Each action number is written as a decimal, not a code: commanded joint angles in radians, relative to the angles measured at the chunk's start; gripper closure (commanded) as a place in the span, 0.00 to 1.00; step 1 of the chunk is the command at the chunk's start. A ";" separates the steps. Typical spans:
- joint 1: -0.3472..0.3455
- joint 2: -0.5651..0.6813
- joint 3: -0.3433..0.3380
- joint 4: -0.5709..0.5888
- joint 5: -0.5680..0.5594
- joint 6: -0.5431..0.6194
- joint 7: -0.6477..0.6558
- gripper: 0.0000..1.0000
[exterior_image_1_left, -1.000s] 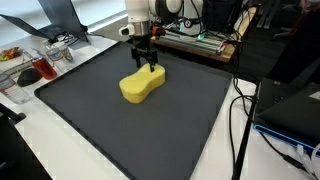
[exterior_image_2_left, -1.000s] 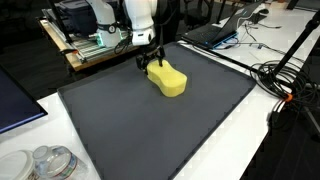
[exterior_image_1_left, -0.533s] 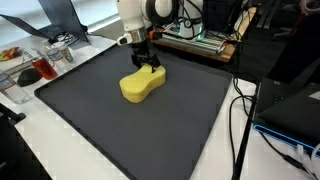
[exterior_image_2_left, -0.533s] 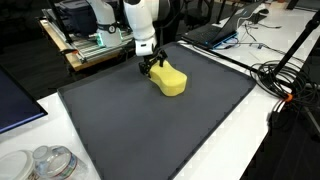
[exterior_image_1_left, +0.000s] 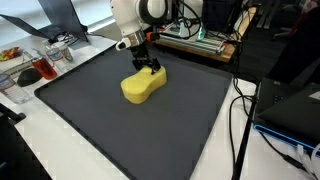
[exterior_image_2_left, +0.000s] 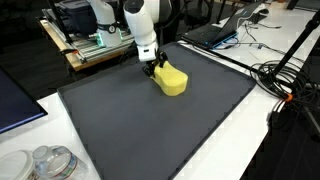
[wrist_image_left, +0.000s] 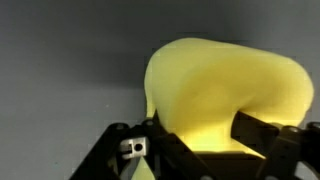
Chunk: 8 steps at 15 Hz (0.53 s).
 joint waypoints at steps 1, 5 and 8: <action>-0.016 -0.039 -0.001 -0.003 -0.018 -0.079 0.004 0.69; -0.002 -0.132 -0.027 -0.036 -0.031 -0.156 0.007 0.92; 0.014 -0.224 -0.060 -0.065 -0.044 -0.217 0.020 0.91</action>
